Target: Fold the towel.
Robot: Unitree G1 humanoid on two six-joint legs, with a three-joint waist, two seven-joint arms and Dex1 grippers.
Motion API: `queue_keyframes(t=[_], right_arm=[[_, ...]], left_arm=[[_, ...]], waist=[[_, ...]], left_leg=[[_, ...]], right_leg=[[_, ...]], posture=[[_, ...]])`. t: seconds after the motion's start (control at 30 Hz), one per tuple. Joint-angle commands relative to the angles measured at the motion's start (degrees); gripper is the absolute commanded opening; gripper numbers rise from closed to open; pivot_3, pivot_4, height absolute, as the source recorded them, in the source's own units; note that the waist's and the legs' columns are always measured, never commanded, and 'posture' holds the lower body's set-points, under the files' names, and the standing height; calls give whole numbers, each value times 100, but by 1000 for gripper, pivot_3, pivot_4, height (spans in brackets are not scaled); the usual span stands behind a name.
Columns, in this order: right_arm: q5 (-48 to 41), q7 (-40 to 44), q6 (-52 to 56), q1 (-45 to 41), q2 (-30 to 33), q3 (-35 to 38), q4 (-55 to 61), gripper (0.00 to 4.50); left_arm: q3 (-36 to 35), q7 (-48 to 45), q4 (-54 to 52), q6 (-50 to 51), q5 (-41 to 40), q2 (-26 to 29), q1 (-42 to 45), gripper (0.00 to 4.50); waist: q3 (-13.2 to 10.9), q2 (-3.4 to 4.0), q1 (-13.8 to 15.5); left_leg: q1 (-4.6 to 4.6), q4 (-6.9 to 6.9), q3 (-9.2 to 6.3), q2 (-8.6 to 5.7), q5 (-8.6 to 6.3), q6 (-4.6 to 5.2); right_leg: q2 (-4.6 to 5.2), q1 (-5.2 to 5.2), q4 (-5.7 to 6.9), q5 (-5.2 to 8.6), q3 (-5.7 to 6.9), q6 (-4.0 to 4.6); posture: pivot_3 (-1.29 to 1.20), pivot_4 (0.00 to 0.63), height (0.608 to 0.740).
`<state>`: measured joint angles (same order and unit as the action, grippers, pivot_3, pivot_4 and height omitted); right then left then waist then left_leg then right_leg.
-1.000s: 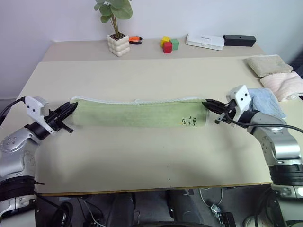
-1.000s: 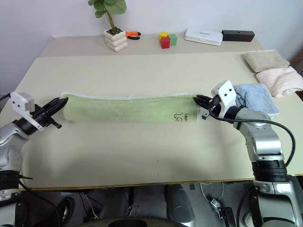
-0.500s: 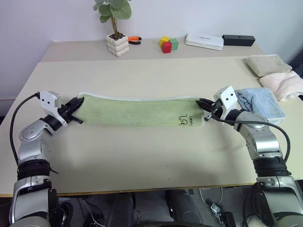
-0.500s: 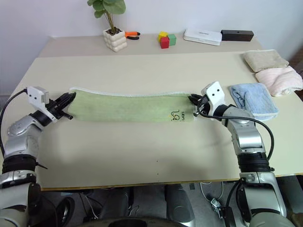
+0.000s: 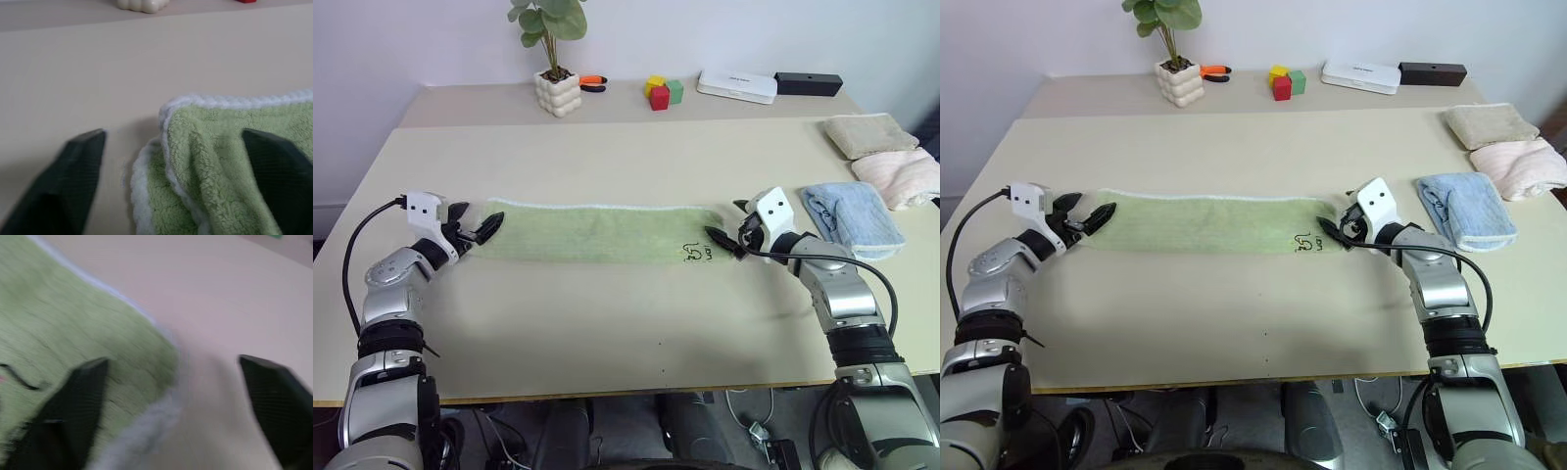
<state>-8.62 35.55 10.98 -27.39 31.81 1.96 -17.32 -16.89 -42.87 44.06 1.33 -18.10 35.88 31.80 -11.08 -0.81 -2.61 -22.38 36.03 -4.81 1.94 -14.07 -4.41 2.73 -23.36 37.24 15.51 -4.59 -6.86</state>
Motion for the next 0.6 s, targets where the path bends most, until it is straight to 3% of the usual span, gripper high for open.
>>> queue_keyframes(t=[0.03,0.1,0.27,0.3,0.47,0.6], right_arm=[[-249,-224,-56,-167,-52,466,344,3809],[-397,-388,98,-189,-138,612,693,2980],[-828,-860,976,-212,-640,686,1739,324],[-871,-990,1141,-182,-798,626,1946,0],[-597,-1815,1527,163,-1819,33,2453,0],[31,-2397,1372,239,-2129,-324,2066,0]], left_arm=[[-465,282,-23,656,-327,329,267,3836],[-652,439,-243,939,-510,377,360,3017],[-1023,985,-1496,1922,-1125,205,489,467],[-1028,1100,-1892,2201,-1282,98,445,60],[-671,2003,-3759,3141,-1908,-1251,-93,60],[-179,2493,-4144,3160,-1637,-2136,-612,60]], waist=[[0,0,-10],[0,0,-13],[0,0,-1],[0,0,1],[6,1,23],[5,1,-1]], left_leg=[[0,-2,0,0,0,0],[0,-4,-1,0,0,0],[-1,-2,-5,1,0,0],[-1,-2,-5,0,0,0],[-1,0,-7,-1,0,0],[-5,3,-6,-6,0,-1]], right_leg=[[0,-1,0,0,0,0],[0,-2,2,0,1,0],[0,-2,6,0,2,0],[0,-2,6,0,1,0],[7,4,7,-1,2,-2],[8,0,5,-3,1,-4]], posture=[[0,150,740],[0,150,740],[0,150,740],[0,150,740],[0,150,740],[0,150,740]])
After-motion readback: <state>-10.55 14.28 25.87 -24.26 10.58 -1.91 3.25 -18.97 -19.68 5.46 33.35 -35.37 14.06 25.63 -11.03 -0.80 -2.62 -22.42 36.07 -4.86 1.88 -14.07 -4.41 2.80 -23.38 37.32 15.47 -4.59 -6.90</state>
